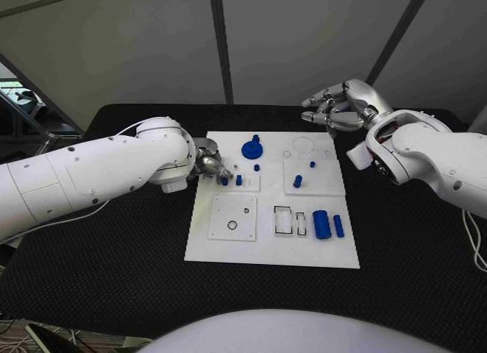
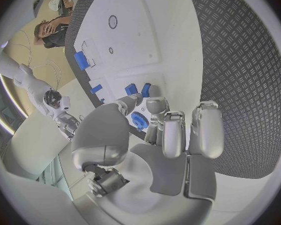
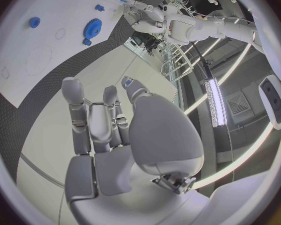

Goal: Assemble the parts on the task board

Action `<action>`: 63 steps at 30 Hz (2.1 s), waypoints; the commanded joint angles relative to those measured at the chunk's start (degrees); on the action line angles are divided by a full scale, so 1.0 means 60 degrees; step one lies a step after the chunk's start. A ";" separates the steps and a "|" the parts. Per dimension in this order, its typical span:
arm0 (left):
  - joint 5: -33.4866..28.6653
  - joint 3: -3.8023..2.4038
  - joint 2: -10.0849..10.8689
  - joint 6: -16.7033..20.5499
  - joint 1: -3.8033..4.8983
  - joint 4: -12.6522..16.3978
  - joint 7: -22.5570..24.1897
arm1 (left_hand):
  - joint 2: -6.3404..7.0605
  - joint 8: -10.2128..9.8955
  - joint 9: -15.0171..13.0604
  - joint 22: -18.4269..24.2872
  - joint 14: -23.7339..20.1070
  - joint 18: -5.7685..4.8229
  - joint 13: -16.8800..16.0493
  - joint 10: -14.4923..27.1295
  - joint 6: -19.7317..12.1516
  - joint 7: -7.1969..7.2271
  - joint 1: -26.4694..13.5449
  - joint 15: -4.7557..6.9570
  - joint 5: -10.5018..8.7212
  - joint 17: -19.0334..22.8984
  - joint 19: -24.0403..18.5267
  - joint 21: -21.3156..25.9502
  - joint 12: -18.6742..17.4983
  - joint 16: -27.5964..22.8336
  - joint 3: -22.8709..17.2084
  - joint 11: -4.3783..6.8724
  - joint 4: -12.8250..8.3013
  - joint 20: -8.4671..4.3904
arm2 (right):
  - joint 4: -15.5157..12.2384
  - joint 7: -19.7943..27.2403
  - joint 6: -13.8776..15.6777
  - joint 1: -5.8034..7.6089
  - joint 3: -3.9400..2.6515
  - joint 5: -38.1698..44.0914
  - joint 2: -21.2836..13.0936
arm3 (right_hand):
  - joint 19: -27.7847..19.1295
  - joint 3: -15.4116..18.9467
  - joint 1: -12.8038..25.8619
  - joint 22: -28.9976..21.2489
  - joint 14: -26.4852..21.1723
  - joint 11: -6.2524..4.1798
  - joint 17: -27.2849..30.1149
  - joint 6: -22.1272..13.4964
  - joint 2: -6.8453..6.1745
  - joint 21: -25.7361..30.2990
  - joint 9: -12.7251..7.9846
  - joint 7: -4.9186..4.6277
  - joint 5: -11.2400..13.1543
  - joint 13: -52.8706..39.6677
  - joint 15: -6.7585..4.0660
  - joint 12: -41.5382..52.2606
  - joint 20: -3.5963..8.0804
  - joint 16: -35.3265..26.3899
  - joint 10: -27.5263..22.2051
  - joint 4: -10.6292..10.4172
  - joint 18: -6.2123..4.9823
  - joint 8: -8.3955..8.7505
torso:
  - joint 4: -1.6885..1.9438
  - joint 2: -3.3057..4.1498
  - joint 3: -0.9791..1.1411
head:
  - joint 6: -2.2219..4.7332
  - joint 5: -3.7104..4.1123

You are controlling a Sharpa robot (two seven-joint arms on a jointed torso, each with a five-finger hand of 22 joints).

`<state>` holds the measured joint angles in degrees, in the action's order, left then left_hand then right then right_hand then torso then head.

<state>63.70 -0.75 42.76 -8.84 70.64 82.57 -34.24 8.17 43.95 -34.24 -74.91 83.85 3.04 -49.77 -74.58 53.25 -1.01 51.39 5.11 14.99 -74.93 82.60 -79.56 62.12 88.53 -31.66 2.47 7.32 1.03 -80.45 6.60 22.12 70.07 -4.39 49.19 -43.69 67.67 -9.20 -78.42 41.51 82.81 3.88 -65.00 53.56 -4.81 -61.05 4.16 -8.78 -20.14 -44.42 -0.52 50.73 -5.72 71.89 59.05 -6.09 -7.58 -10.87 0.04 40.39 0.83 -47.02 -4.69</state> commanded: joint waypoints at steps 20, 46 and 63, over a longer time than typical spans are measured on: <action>-0.0802 -0.0031 0.0259 0.1950 0.0007 0.0042 0.1039 | -0.0216 -0.0251 0.0035 0.1016 0.0544 0.0451 0.2260 0.1606 -0.0795 -0.0330 0.0293 -0.0176 -0.0003 -0.1363 -0.1248 0.2036 -0.1674 -0.0951 0.2969 -0.0272 0.1149 0.0145 | 0.0028 0.0021 -0.0007 0.0014 -0.0008 0.0017 -0.0026 | -0.0042 -0.0011 0.0127 -0.0056 -0.0056 0.0020 0.0042 -0.0066 0.0005 0.0085 -0.0021 -0.0049 -0.0072 0.0036 0.0021 -0.0068 0.0006 -0.0088 -0.0081 -0.0080 -0.0186 0.0041 | 0.0001 -0.0007 0.0008 | 0.0097 0.0058; 0.2883 0.0137 -0.0987 0.3716 -0.0146 -0.0595 0.5223 | 0.0529 -0.3764 0.3430 0.4533 -0.2882 0.1244 0.5450 0.4469 -0.1018 -0.1198 0.4857 -0.1121 -0.1104 0.4629 -0.3835 0.6777 -0.4523 -0.6070 0.1738 -0.1330 -0.0248 0.1095 | 0.0071 -0.0187 0.0214 0.0015 -0.0007 0.0581 0.0006 | -0.0124 -0.0147 0.0043 -0.0266 -0.0127 0.0037 0.0179 -0.0146 0.0006 0.0262 -0.0030 -0.0074 -0.0413 0.0370 0.0035 -0.0354 -0.0003 -0.0248 -0.0367 -0.0096 -0.0217 0.0065 | -0.0013 0.0005 -0.0001 | 0.0355 0.0279; 0.3970 0.0297 -0.1423 0.2508 -0.0152 -0.1090 0.4666 | 0.0513 -0.4200 0.3901 0.2754 -0.1404 0.0934 0.6128 0.4080 -0.0242 -0.0988 0.4860 -0.0908 -0.1108 0.2835 -0.2520 0.4752 -0.4857 -0.3443 0.1752 -0.1143 -0.0259 0.0901 | 0.0089 -0.0182 0.0200 0.0015 -0.0006 0.0590 0.0058 | -0.0117 -0.0170 0.0032 -0.0260 -0.0117 0.0037 0.0147 -0.0145 0.0007 0.0264 -0.0028 -0.0075 -0.0453 0.0392 0.0035 -0.0370 -0.0004 -0.0230 -0.0369 -0.0099 -0.0215 0.0062 | -0.0010 0.0003 0.0003 | 0.0324 0.0303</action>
<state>85.12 1.03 34.38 9.39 69.63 76.31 -5.38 11.16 18.91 -10.87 -58.35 75.67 9.53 -13.06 -49.80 51.40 -6.95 80.24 -0.39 8.62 -58.00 67.79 -51.15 33.21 68.02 -21.17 -4.30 5.85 6.44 -79.91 5.34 22.79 70.07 -4.38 52.45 -43.41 67.26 -9.91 -78.25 39.93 82.61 4.09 -64.02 53.15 -4.65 -59.66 4.07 -9.18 -22.46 -42.12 -0.31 48.91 -5.71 70.55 57.21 -6.81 -8.48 -10.87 0.03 40.44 0.83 -45.02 -2.85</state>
